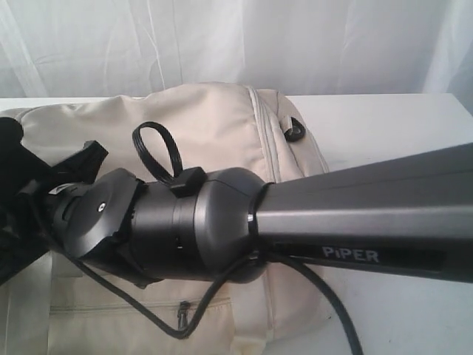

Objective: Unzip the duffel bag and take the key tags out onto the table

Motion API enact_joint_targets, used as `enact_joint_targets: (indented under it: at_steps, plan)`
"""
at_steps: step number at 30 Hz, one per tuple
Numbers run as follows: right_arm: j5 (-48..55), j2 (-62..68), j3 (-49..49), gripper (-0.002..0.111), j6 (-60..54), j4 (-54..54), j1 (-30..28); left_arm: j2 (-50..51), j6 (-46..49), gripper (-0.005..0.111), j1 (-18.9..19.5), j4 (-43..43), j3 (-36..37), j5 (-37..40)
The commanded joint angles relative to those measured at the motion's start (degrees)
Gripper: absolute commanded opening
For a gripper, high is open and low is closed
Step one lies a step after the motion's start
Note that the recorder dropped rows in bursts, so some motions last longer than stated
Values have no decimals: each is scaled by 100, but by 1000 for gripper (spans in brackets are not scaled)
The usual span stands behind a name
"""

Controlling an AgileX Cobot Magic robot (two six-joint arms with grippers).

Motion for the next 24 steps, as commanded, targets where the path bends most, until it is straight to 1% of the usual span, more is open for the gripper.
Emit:
enact_joint_targets:
  at_steps: [1,3,6,8,10,11,15,19,24]
  plan:
    - [-351,-147,-25,0,-145,-90,-7,0,-8,0,13,38,21,33]
    - [-285,-178,-25,0,-145,-90,-7,0,-8,0,13,38,21,112]
    - [398,-388,-25,0,-214,-100,-7,0,-8,0,13,100,21,153]
    - [450,-503,-25,0,-447,-90,-7,0,-8,0,13,100,21,166]
    - [428,-619,-25,0,-445,-54,-7,0,-8,0,13,100,21,175]
    - [610,-682,-12,0,-445,-41,-7,0,-8,0,13,146,21,168]
    - [1987,-748,-14,0,-341,-57,-7,0,-8,0,13,209,29,168]
    - [1916,-748,269,0,-281,-186,-116,0,-8,0,13,209,29,168]
    - [1962,-748,682,0,280,-197,-417,0,-8,0,13,209,29,168]
